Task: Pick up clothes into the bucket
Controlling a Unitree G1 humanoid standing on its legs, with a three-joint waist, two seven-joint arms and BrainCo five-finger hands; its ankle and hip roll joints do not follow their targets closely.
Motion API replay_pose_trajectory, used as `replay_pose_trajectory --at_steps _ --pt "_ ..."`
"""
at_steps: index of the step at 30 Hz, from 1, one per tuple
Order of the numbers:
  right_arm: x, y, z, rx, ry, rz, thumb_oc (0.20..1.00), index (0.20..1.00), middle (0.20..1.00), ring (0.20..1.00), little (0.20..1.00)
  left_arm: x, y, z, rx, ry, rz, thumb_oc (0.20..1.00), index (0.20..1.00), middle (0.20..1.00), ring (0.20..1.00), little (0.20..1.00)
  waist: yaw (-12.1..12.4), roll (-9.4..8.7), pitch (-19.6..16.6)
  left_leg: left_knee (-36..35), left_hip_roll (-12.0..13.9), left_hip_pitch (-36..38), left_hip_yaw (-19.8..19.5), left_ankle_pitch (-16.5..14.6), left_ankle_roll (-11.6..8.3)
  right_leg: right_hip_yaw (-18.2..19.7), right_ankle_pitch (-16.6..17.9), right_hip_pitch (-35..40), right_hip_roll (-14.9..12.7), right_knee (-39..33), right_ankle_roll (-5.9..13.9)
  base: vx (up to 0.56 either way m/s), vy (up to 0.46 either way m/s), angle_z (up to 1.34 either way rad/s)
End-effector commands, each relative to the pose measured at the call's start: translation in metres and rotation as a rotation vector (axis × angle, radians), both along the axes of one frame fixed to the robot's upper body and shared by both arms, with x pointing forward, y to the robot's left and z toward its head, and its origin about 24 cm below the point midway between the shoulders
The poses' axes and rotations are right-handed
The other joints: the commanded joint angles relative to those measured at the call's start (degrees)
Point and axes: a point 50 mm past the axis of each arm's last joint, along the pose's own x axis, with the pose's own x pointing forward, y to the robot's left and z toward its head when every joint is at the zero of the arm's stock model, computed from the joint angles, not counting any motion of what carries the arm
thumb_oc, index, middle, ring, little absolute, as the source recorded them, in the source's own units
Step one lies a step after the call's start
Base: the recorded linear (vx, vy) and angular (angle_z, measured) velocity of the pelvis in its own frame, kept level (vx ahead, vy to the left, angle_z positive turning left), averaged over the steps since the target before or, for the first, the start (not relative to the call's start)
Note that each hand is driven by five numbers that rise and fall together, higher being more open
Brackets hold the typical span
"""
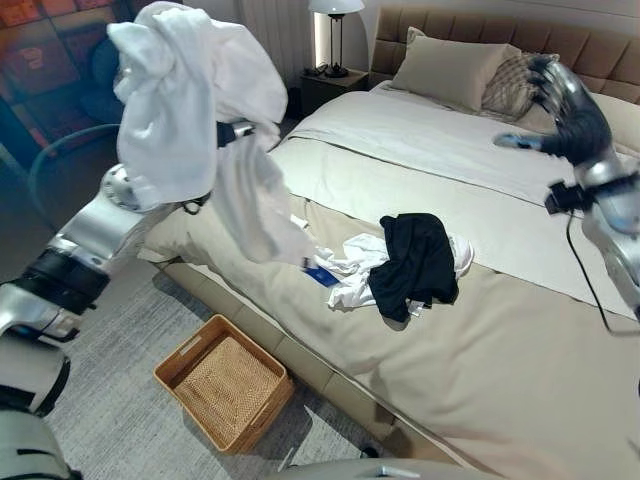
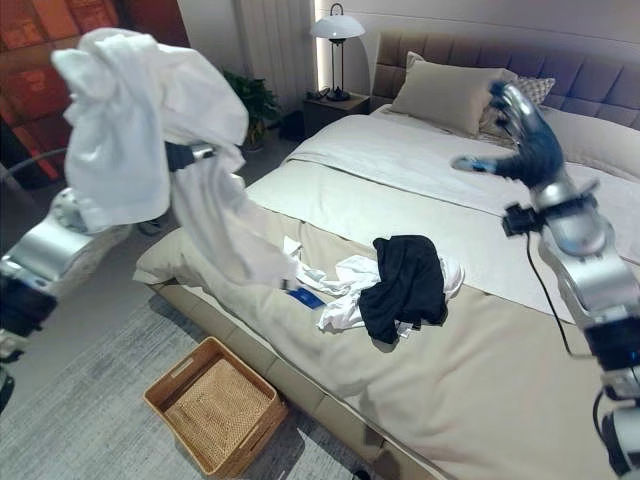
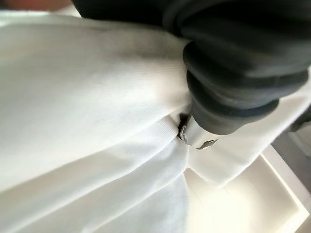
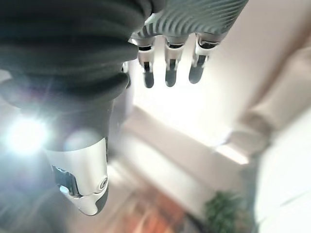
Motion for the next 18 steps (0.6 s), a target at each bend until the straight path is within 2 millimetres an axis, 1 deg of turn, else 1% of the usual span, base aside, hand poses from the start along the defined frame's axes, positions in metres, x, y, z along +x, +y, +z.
replay_pose_trajectory --at_steps 1,4,5,6,7,8,9,11,12,13,14,16,17,18 --pt "-0.014 -0.01 -0.037 0.119 0.035 -0.067 1.0 1.0 1.0 1.0 1.0 -0.016 0.023 0.047 0.021 -0.24 0.093 0.2 0.2 0.2 0.2 0.2 1.02 -1.07 0.52 1.89 0.58 0.36 0.31 -3.48 -0.17 -2.36 -2.32 1.87 -5.92 3.46 6.85 -0.01 0.004 0.03" --pt "-0.043 -0.021 -0.107 0.194 0.227 -0.208 1.0 1.0 1.0 1.0 1.0 -0.025 0.042 0.035 0.003 -0.235 0.169 0.2 0.2 0.2 0.2 0.2 1.05 -0.98 1.49 2.13 0.43 -0.67 -0.37 -3.39 -0.03 -2.91 -2.48 1.19 -6.05 3.88 6.8 -0.02 0.0 0.04" --pt "-0.048 -0.021 -0.12 0.213 0.262 -0.225 1.0 1.0 1.0 1.0 1.0 -0.028 0.046 0.03 -0.001 -0.23 0.184 0.2 0.2 0.2 0.2 0.2 0.87 -0.94 1.7 2.25 0.41 -1.13 -0.61 -3.36 -0.03 -3.11 -2.54 0.87 -6.12 4.02 6.77 -0.05 -0.005 0.13" --pt "-0.056 -0.021 -0.137 0.247 0.305 -0.261 1.0 1.0 1.0 1.0 1.0 -0.029 0.05 0.025 -0.008 -0.224 0.201 0.2 0.2 0.2 0.2 0.2 1.03 -1.01 2.24 2.31 0.43 -1.62 -0.79 -3.23 -0.04 -3.27 -2.54 0.48 -6.11 4.09 6.76 -0.08 -0.004 0.15" --pt "-0.074 -0.019 -0.169 0.301 0.398 -0.322 1.0 1.0 1.0 1.0 1.0 -0.033 0.059 0.016 0.0 -0.211 0.248 0.2 0.2 0.2 0.2 0.2 1.01 -1.09 3.09 2.44 0.43 -2.61 -1.13 -2.95 -0.06 -3.53 -2.52 -0.36 -6.12 4.24 6.72 -0.07 -0.001 0.12" --pt "-0.074 -0.019 -0.169 0.3 0.399 -0.32 1.0 1.0 1.0 1.0 1.0 -0.034 0.059 0.016 0.001 -0.21 0.25 0.2 0.2 0.2 0.2 0.2 0.89 -1.09 2.99 2.48 0.42 -2.69 -1.15 -2.96 -0.06 -3.55 -2.54 -0.43 -6.13 4.27 6.71 -0.08 0.002 0.15" --pt "-0.083 -0.015 -0.185 0.318 0.45 -0.341 1.0 1.0 1.0 1.0 1.0 -0.036 0.064 0.01 0.009 -0.201 0.28 0.2 0.2 0.2 0.2 0.2 1.07 -1.21 3.76 2.57 0.46 -3.35 -1.23 -2.75 -0.08 -3.75 -2.46 -1.01 -6.09 4.4 6.7 -0.08 0.0 0.11" --pt "-0.091 -0.009 -0.201 0.323 0.504 -0.363 1.0 1.0 1.0 1.0 1.0 -0.04 0.071 0.003 0.016 -0.19 0.318 0.2 0.2 0.2 0.2 0.2 0.78 -1.24 4.67 2.96 0.52 -4.76 -1.51 -2.52 -0.06 -3.83 -2.42 -2.46 -6.16 4.98 6.63 -0.12 0.013 0.07" --pt "-0.103 -0.003 -0.22 0.318 0.589 -0.373 1.0 1.0 1.0 1.0 1.0 -0.041 0.077 -0.008 0.023 -0.164 0.356 0.2 0.2 0.2 0.2 0.2 0.8 -1.48 6.16 3.47 0.54 -6.26 -1.83 -2.26 0.02 -3.88 -2.31 -3.88 -6.19 5.63 6.55 -0.1 0.018 0.05" --pt "-0.103 -0.003 -0.22 0.317 0.589 -0.372 1.0 1.0 1.0 1.0 1.0 -0.041 0.077 -0.008 0.023 -0.164 0.357 0.2 0.2 0.2 0.2 0.2 0.74 -1.48 6.08 3.55 0.53 -6.4 -1.84 -2.28 0.02 -3.88 -2.34 -4.02 -6.21 5.72 6.55 -0.11 0.018 0.05" --pt "-0.106 0.001 -0.226 0.307 0.618 -0.362 1.0 1.0 1.0 1.0 1.0 -0.042 0.079 -0.012 0.02 -0.163 0.375 0.2 0.2 0.2 0.2 0.2 0.65 -1.62 6.8 3.91 0.5 -7.24 -1.95 -2.18 0.06 -3.84 -2.29 -4.89 -6.24 6.14 6.49 -0.07 0.02 0.04" --pt "-0.115 0.005 -0.241 0.281 0.708 -0.356 1.0 1.0 1.0 1.0 1.0 -0.039 0.085 -0.028 -0.004 -0.127 0.425 0.2 0.2 0.2 0.2 0.2 0.48 -1.99 9.09 5.53 0.3 -9.48 -2.05 -2.18 0.13 -3.56 -2.24 -7.13 -6.54 7.55 6.23 -0.11 0.036 0.03" --pt "-0.115 0.005 -0.241 0.281 0.707 -0.356 1.0 1.0 1.0 1.0 1.0 -0.039 0.085 -0.028 -0.004 -0.128 0.425 0.2 0.2 0.2 0.2 0.2 0.47 -1.97 9.04 5.71 0.3 -9.67 -2.04 -2.25 0.13 -3.54 -2.29 -7.31 -6.56 7.68 6.22 -0.1 0.032 0.03" --pt "-0.116 0.006 -0.244 0.27 0.73 -0.349 1.0 1.0 1.0 1.0 1.0 -0.037 0.087 -0.035 -0.03 -0.112 0.44 0.2 0.2 0.2 0.2 0.2 0.4 -2.18 10.01 6.44 0.22 -10.58 -2.11 -2.28 0.18 -3.41 -2.24 -8.13 -6.64 8.17 6.17 -0.09 0.026 0.01"
